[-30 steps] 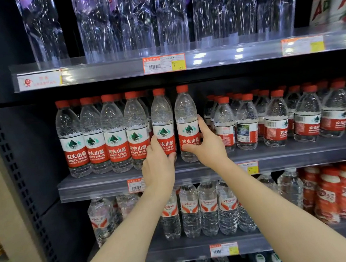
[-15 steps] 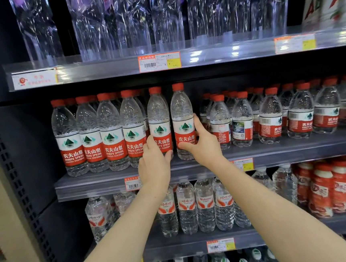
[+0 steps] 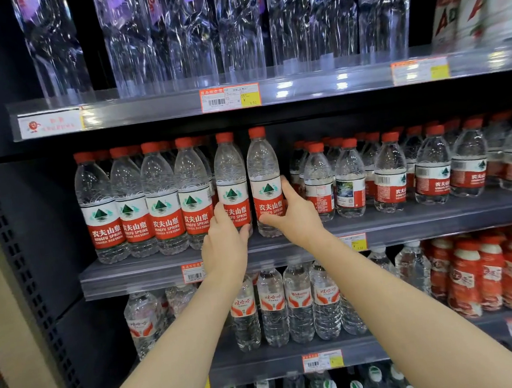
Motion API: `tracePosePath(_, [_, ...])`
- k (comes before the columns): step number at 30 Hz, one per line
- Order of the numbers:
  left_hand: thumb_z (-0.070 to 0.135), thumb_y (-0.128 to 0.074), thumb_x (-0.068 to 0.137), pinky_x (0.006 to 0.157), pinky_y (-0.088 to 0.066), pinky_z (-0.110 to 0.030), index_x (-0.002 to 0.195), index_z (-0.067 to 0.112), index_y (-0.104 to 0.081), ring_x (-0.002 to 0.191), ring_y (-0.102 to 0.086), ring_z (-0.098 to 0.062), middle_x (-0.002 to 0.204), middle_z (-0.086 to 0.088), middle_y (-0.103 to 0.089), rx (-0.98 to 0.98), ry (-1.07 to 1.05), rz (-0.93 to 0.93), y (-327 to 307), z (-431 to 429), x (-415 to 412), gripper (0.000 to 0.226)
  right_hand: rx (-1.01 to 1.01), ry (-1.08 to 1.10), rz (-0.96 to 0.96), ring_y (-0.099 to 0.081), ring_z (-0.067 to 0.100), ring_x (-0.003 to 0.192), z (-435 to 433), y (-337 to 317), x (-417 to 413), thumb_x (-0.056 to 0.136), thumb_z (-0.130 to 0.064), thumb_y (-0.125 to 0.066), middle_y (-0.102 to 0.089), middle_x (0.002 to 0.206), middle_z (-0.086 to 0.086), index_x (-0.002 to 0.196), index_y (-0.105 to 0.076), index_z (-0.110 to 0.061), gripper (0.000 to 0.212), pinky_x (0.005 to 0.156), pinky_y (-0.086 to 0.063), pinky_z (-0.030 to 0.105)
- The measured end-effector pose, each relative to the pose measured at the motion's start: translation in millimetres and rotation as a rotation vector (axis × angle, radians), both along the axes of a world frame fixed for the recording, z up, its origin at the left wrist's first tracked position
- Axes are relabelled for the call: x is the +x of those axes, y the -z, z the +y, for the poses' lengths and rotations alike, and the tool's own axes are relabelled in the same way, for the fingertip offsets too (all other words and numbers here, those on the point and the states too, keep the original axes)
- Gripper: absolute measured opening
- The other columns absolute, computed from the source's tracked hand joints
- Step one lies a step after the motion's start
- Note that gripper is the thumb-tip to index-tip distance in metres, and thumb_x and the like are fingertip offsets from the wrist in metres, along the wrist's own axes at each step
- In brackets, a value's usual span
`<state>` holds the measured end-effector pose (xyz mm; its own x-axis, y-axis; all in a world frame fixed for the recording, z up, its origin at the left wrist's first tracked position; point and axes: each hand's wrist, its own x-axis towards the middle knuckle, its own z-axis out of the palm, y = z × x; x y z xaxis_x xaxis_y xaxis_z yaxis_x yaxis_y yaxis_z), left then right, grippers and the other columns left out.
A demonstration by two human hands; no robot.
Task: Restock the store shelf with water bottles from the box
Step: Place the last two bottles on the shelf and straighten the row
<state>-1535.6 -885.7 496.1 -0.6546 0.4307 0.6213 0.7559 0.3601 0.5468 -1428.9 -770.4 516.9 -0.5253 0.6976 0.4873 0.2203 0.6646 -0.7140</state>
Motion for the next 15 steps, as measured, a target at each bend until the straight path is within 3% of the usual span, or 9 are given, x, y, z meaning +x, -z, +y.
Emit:
tracePosePath(3, [0.034, -0.066, 0.101, 0.087, -0.054, -0.045, 0.159, 0.011, -0.029, 0.116, -0.066, -0.037, 0.137, -0.016, -0.061, -0.010, -0.003, 0.039, 4, -4, 4, 0.073, -0.011, 0.048, -0.065, -0.065, 0.019, 0.114, 2, -3, 16, 0.080, -0.047, -0.083, -0.065, 0.128, -0.004, 0.159, -0.029, -0.024, 0.099, 0.093, -0.055, 0.037])
tracePosePath(6, [0.034, -0.067, 0.100, 0.086, -0.056, -0.042, 0.155, 0.006, -0.035, 0.119, -0.062, -0.034, 0.139, -0.016, -0.057, 0.003, -0.038, 0.142, 12, -5, 9, 0.070, 0.018, 0.200, -0.010, -0.065, 0.019, 0.101, 10, -4, 37, 0.088, -0.038, -0.075, -0.068, 0.107, -0.003, 0.133, -0.057, -0.018, 0.053, 0.084, -0.053, 0.034])
tracePosePath(9, [0.032, -0.071, 0.096, 0.088, -0.057, -0.043, 0.142, 0.002, -0.051, 0.112, -0.059, -0.033, 0.128, -0.016, -0.060, 0.051, -0.087, 0.323, 21, 2, 15, 0.058, -0.008, 0.375, 0.099, -0.065, 0.022, 0.090, 27, -1, 52, 0.091, -0.027, -0.070, -0.067, 0.090, -0.002, 0.103, -0.060, -0.017, 0.018, 0.075, -0.052, 0.036])
tracePosePath(11, [0.033, -0.069, 0.097, 0.088, -0.055, -0.042, 0.139, 0.003, -0.055, 0.109, -0.060, -0.033, 0.125, -0.014, -0.062, 0.081, -0.059, 0.325, 22, 7, 25, 0.054, -0.026, 0.441, 0.104, -0.062, 0.019, 0.087, 34, 2, 57, 0.093, -0.027, -0.069, -0.066, 0.095, -0.002, 0.105, -0.059, -0.016, 0.019, 0.071, -0.046, 0.033])
tracePosePath(15, [0.046, -0.060, 0.101, 0.090, -0.053, -0.040, 0.140, 0.009, -0.054, 0.111, -0.065, -0.028, 0.123, -0.007, -0.068, 0.038, -0.009, 0.130, 12, 18, 44, 0.054, -0.011, 0.479, 0.045, -0.056, 0.020, 0.087, 33, 7, 54, 0.096, -0.026, -0.067, -0.062, 0.108, 0.003, 0.119, -0.057, -0.010, 0.030, 0.071, -0.043, 0.032])
